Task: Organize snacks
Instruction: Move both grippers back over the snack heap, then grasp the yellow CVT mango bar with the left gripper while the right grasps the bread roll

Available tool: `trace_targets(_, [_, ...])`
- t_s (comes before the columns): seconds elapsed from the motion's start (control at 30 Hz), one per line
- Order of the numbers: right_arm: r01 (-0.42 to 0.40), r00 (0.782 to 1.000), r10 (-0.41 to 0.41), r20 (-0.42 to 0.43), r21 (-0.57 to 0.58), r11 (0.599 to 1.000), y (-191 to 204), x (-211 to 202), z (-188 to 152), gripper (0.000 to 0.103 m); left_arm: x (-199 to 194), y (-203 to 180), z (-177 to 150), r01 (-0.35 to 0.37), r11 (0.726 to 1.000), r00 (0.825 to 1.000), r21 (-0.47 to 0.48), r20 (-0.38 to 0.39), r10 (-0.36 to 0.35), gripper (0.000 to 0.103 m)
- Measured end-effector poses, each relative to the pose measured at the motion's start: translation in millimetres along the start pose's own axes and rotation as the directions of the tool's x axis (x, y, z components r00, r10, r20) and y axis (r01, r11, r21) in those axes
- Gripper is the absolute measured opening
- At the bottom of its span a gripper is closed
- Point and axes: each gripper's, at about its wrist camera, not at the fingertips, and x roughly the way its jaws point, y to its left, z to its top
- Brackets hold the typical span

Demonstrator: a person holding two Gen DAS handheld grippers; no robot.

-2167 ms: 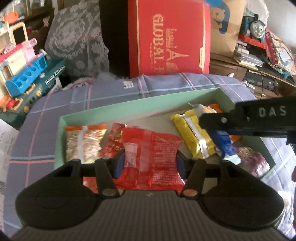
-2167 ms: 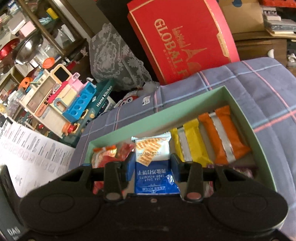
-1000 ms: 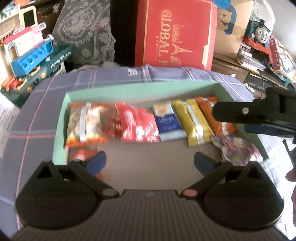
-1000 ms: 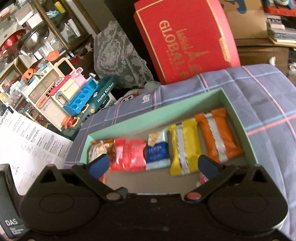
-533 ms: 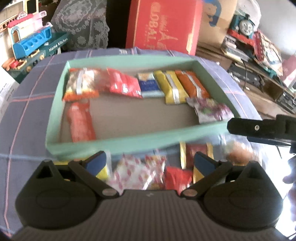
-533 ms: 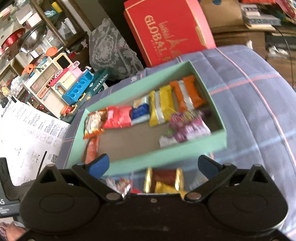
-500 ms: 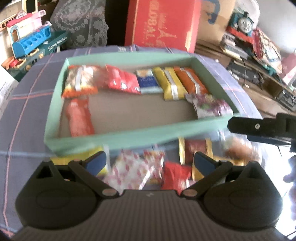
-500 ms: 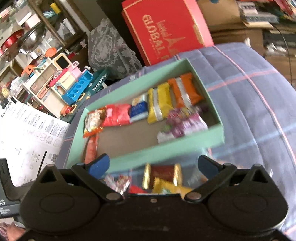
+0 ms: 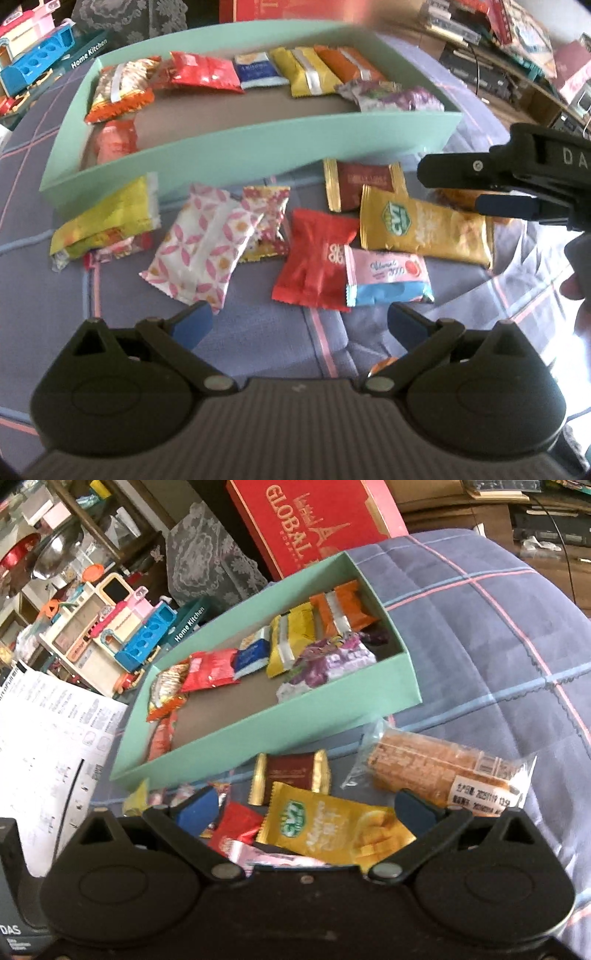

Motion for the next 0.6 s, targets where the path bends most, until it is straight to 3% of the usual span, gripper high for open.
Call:
trace_targets(0.27, [0.007,1.0,-0.006,-0.009,0.048,0.999,-20,8,-6,0.103,14,-10,5,-0.037,0.999,0.999,0.022,-0.02,0.038,0.103])
trace_targets(0.6, [-0.054,0.997,0.061,-0.055,0.134,0.99,-21,6,-14,0.103,15,-2,7,-0.044,0.999,0.999,-0.003,-0.003,0.044,0.103])
